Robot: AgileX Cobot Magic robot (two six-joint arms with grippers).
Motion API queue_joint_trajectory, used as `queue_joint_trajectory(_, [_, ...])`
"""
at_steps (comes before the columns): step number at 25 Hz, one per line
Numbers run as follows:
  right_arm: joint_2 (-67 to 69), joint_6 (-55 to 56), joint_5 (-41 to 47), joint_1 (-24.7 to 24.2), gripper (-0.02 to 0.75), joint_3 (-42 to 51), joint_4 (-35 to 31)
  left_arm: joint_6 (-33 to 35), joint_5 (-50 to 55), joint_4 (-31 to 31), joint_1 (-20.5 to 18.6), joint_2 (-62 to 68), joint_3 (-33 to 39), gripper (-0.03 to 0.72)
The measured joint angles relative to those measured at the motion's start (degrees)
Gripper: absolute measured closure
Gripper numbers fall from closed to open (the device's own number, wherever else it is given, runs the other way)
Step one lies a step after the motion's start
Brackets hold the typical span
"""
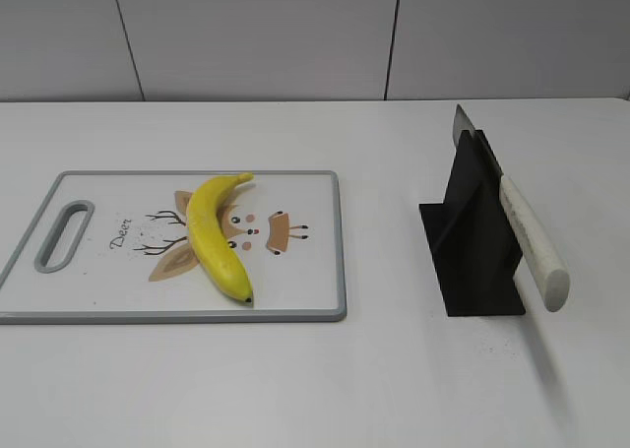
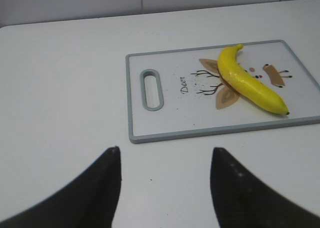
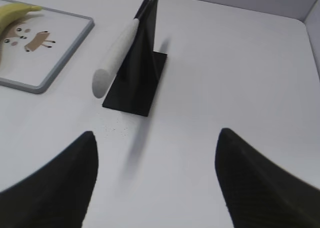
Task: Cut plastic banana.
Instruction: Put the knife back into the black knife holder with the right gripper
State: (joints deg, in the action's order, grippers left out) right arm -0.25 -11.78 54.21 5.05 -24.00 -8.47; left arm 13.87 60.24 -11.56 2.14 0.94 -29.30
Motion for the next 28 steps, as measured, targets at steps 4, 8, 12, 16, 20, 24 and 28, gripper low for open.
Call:
queue_joint_trajectory(4, [0.0,0.0,0.0,-3.2,0.165,0.0,0.0,0.0,0.0,0.0,-1.7,0.0,0.0,0.145])
queue_joint_trajectory(8, [0.0,0.0,0.0,-3.3,0.165,0.0,0.0,0.0,0.0,0.0,-1.8,-0.1,0.0,0.145])
queue_joint_trajectory(12, [0.0,0.0,0.0,-3.3,0.165,0.0,-0.1,0.0,0.0,0.0,-1.8,-0.1,0.0,0.145])
queue_joint_trajectory(16, [0.0,0.0,0.0,-3.3,0.165,0.0,-0.1,0.0,0.0,0.0,-1.8,-0.1,0.0,0.146])
queue_joint_trajectory(20, [0.0,0.0,0.0,-3.3,0.165,0.0,-0.1,0.0,0.0,0.0,-1.8,-0.1,0.0,0.166])
queue_joint_trajectory(24, [0.0,0.0,0.0,-3.3,0.165,0.0,-0.1,0.0,0.0,0.0,-1.8,-0.1,0.0,0.18])
queue_joint_trajectory(28, [0.0,0.0,0.0,-3.3,0.165,0.0,-0.1,0.0,0.0,0.0,-1.8,-0.1,0.0,0.182])
